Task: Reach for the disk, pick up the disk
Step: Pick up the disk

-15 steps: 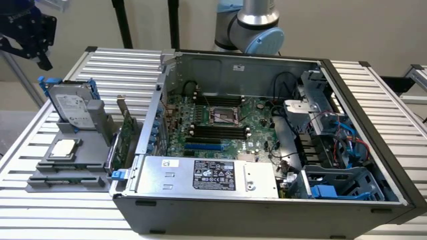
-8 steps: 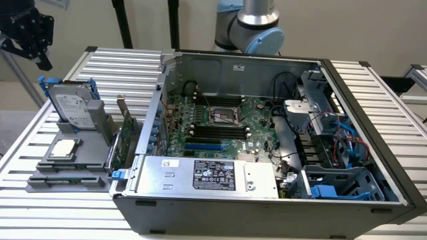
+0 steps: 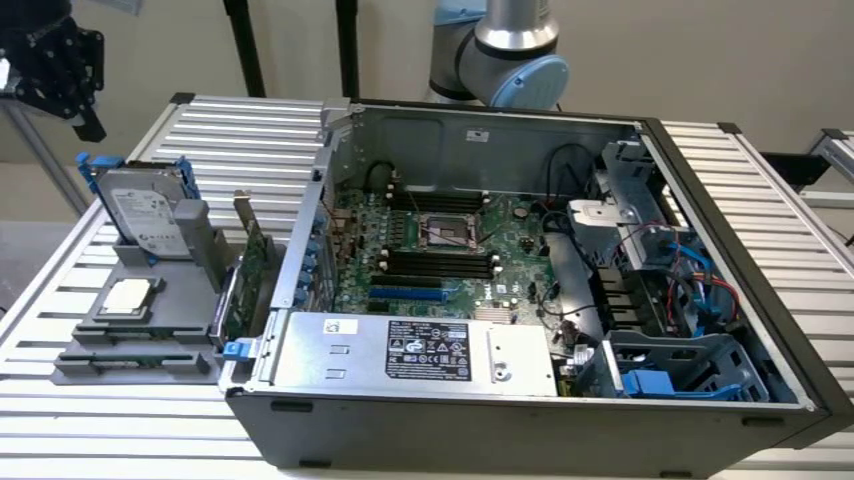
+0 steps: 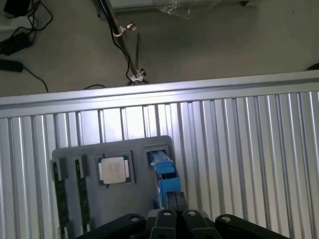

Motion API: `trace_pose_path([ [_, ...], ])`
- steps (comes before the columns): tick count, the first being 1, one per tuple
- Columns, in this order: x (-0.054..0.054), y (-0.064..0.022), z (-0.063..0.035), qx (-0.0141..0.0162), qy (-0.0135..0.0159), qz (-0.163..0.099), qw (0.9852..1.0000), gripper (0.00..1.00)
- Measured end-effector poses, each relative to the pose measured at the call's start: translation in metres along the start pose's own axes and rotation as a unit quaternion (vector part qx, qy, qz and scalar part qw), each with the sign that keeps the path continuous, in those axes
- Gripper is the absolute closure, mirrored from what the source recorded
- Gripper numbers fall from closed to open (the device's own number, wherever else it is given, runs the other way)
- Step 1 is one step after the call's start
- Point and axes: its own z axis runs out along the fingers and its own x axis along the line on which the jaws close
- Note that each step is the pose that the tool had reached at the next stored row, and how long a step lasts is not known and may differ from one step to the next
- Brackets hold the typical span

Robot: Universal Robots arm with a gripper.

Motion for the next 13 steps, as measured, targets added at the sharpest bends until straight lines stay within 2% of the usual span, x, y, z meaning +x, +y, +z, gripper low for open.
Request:
trace_pose_path([
  [7,-0.0001,-0.0024,0.0002,-0.0014,0.0012,-0.047,0.9989,0.89],
  [10,-0.0003,-0.0056,0.0001,-0.0042,0.0013,-0.05,0.9988,0.89],
  [13,0.0001,-0.0061,0.0002,-0.0052,0.0013,-0.049,0.9988,0.89],
])
